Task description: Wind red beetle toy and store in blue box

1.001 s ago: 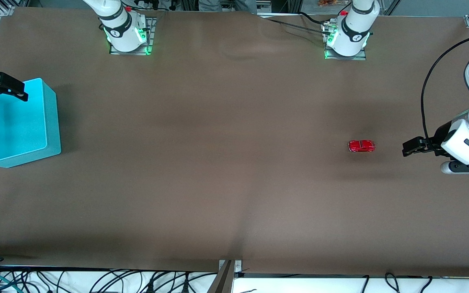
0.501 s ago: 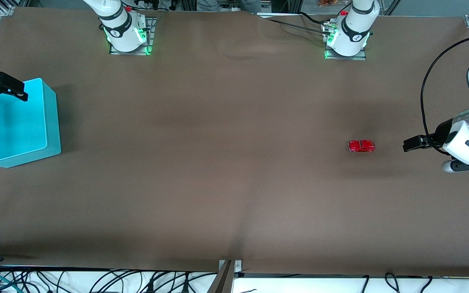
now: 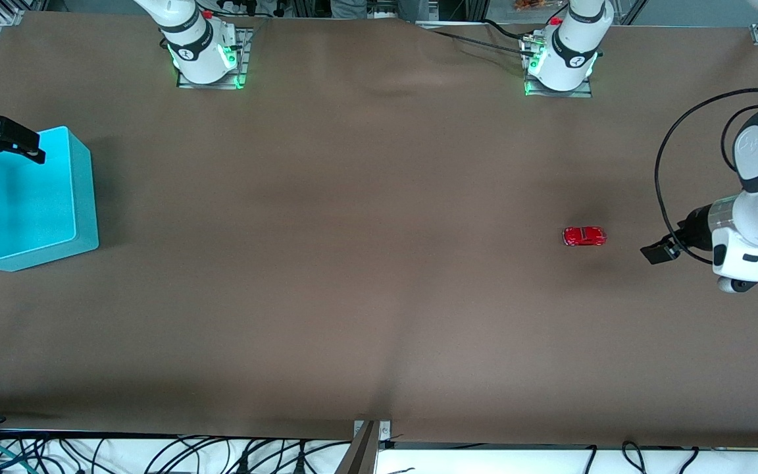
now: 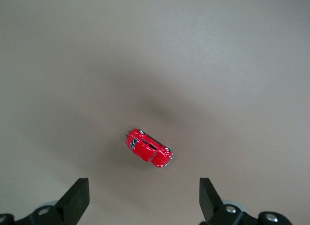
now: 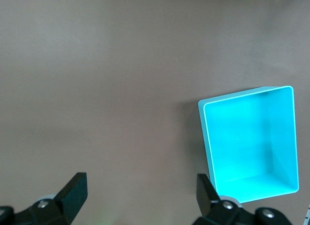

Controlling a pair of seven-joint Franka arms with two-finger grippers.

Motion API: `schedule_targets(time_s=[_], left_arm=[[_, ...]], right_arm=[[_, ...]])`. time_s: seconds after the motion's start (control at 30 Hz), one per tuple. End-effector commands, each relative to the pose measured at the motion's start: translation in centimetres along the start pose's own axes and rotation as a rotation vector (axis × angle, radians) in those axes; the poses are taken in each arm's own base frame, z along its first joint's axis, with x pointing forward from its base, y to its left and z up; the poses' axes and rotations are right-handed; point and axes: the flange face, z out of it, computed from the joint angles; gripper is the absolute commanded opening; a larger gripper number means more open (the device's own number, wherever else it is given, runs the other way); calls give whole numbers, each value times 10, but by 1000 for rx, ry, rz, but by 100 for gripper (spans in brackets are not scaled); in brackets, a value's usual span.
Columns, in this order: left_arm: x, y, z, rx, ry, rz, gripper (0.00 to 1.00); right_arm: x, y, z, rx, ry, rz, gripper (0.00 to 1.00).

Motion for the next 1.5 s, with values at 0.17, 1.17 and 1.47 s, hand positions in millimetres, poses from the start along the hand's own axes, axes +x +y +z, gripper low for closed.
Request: schedule_targets(time_s=[0.17, 1.17, 1.47], left_arm=[[18, -17, 39, -33, -125, -304, 100], [11, -18, 174, -22, -119, -1000, 100], [-4, -20, 205, -30, -111, -1008, 100]], right_arm=[[2, -1, -6, -14, 4, 11, 100], [7, -1, -5, -19, 25, 9, 100], [7, -1, -4, -19, 25, 9, 100]])
